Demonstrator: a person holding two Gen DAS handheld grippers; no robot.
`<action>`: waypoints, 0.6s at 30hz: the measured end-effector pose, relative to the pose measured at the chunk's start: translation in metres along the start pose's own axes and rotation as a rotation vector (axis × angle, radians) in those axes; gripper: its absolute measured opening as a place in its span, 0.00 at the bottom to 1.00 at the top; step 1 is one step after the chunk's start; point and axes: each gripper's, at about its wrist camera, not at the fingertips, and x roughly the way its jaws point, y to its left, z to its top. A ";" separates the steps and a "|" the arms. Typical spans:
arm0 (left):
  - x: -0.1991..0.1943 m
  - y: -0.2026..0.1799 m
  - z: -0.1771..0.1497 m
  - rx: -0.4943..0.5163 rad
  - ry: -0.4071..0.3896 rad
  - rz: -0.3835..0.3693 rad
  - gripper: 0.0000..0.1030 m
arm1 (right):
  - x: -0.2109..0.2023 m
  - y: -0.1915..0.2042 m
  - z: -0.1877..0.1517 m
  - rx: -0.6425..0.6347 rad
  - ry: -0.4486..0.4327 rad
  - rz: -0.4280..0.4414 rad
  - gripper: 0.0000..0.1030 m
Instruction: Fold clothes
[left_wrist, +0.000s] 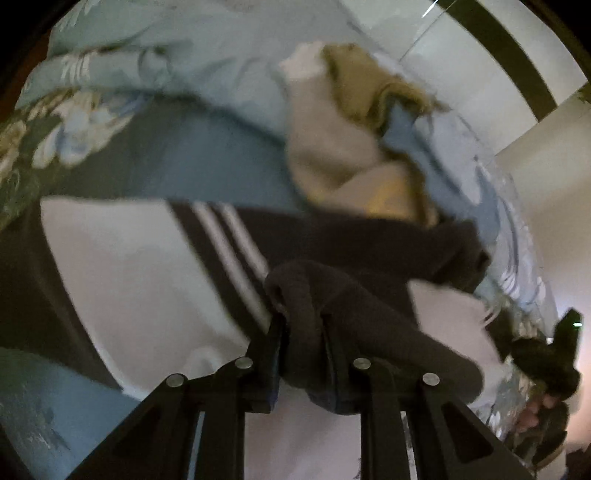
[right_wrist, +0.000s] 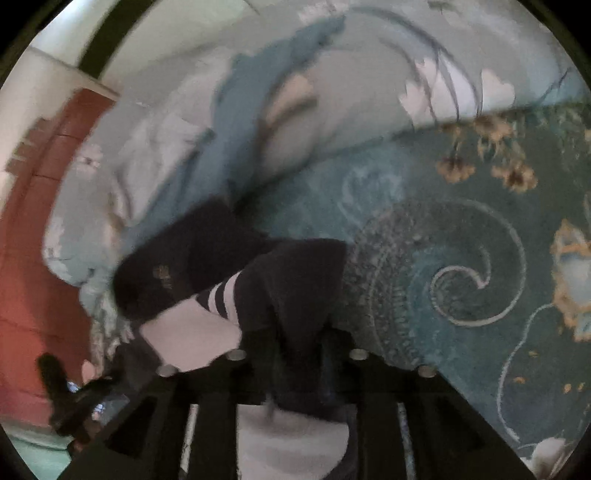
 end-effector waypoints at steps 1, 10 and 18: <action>0.000 0.006 -0.002 -0.016 0.007 -0.015 0.22 | -0.010 0.003 -0.003 -0.025 -0.017 -0.006 0.30; -0.002 0.026 -0.006 -0.087 0.031 -0.055 0.23 | -0.002 0.019 -0.072 -0.146 0.135 -0.080 0.31; -0.022 0.039 -0.006 -0.123 0.035 -0.130 0.31 | -0.006 0.014 -0.087 -0.083 0.136 -0.119 0.31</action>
